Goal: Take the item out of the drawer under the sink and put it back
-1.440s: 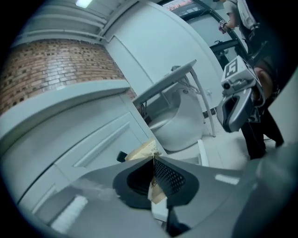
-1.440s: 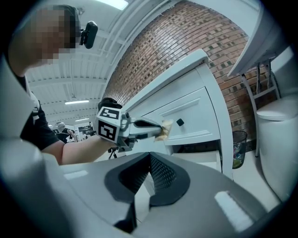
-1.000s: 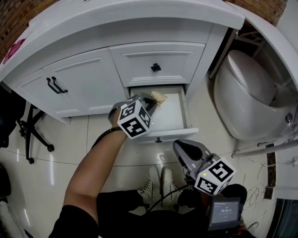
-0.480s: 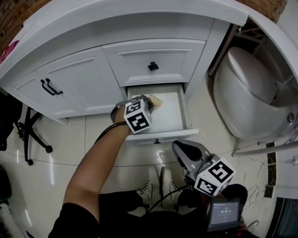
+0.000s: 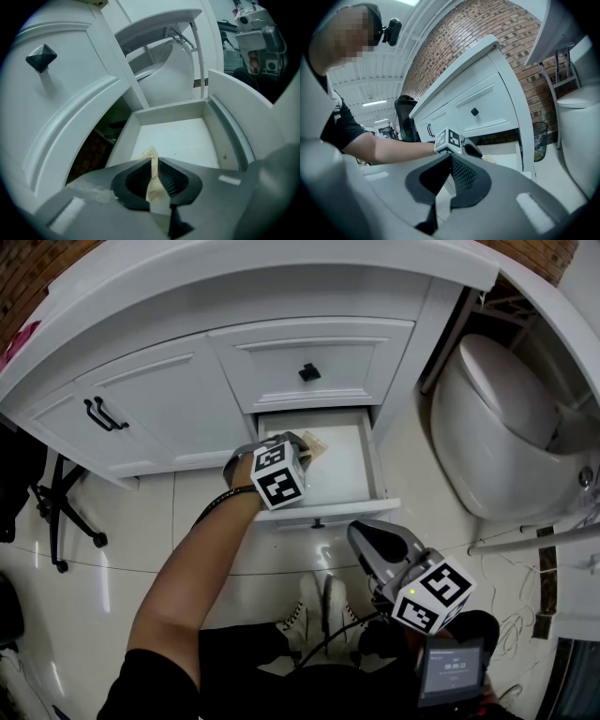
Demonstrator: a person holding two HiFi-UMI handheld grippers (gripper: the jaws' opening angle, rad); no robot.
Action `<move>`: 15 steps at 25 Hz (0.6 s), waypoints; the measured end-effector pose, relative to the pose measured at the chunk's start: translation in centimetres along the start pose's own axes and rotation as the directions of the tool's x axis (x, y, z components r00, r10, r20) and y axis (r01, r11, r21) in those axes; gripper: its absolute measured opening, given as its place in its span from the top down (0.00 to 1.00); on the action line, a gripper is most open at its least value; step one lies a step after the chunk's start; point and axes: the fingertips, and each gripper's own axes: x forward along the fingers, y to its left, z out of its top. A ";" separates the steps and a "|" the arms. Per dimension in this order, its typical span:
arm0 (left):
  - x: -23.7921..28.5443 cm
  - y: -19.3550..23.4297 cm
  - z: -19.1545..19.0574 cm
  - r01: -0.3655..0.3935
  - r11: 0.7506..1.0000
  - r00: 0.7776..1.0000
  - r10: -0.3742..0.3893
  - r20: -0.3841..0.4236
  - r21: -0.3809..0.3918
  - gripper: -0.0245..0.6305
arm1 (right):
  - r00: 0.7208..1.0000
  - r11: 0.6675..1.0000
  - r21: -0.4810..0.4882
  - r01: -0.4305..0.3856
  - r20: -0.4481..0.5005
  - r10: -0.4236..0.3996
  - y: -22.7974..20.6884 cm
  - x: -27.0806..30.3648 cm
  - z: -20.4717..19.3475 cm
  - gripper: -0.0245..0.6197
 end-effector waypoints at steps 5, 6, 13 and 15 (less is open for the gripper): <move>-0.9 0.5 0.1 -0.018 1.000 1.000 0.018 0.004 -0.008 0.90 | 1.000 1.000 -0.007 0.002 0.003 -0.002 0.3 -0.3 0.2 0.95; -1.1 0.7 0.2 -0.024 1.000 1.000 0.024 0.007 -0.011 0.91 | 1.000 1.000 -0.008 0.003 0.004 -0.003 0.3 -0.3 0.2 0.95; -4.6 1.6 1.8 -0.086 0.994 0.993 0.092 0.078 -0.073 0.95 | 1.000 1.000 -0.020 0.009 0.018 -0.009 1.0 -1.2 0.7 0.95; -6.4 1.5 2.6 -0.103 0.991 0.988 0.113 0.107 -0.091 0.95 | 1.000 1.000 -0.026 0.008 0.023 -0.007 1.4 -1.5 0.8 0.95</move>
